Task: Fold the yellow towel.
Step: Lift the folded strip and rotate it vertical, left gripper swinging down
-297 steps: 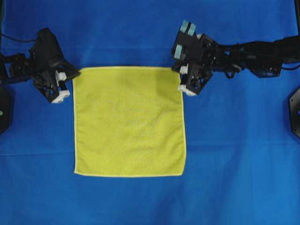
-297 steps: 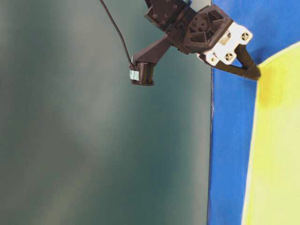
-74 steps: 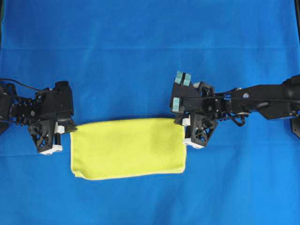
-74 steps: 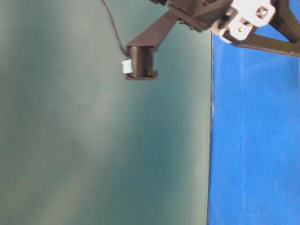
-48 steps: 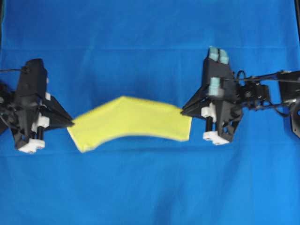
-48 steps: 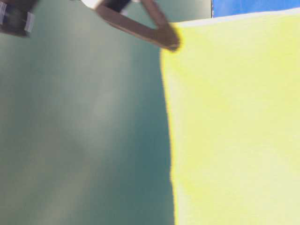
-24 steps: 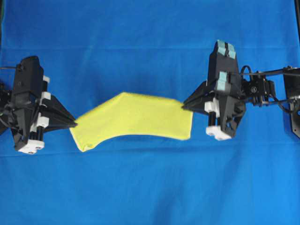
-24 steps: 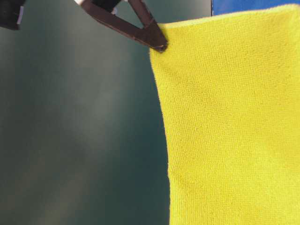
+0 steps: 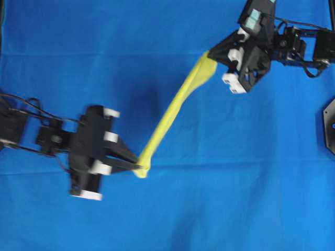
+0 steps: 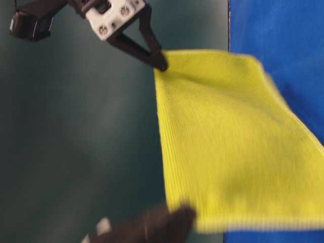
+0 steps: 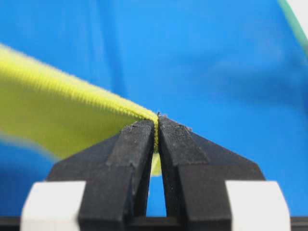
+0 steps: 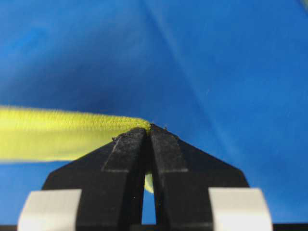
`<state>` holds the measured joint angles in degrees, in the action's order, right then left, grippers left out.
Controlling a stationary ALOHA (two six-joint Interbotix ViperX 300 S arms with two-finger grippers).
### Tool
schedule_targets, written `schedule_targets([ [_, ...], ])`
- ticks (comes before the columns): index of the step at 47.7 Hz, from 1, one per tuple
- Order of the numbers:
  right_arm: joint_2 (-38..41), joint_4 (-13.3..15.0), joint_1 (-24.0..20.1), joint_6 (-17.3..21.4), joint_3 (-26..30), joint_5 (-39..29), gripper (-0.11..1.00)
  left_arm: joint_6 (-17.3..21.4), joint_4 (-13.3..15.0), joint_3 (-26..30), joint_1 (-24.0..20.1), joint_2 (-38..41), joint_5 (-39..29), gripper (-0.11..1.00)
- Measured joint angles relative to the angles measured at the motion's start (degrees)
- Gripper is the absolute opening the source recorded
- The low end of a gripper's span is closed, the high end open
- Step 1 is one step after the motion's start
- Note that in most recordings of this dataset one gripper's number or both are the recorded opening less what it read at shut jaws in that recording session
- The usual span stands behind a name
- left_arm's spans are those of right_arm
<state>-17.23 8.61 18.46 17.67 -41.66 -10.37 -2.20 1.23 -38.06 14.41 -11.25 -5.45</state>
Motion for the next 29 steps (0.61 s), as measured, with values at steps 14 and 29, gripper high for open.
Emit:
schedule_targets([
  [14,5.5,6.4,1.8,-0.4,5.9,2.4,0.02,3.8,-0.1,9.5,-0.2,9.8,2.9,0.03],
  [29,6.9,7.8,1.8,-0.4,7.4,2.6,0.02,4.7,-0.1,15.5,-0.8,16.3,4.0,0.03],
])
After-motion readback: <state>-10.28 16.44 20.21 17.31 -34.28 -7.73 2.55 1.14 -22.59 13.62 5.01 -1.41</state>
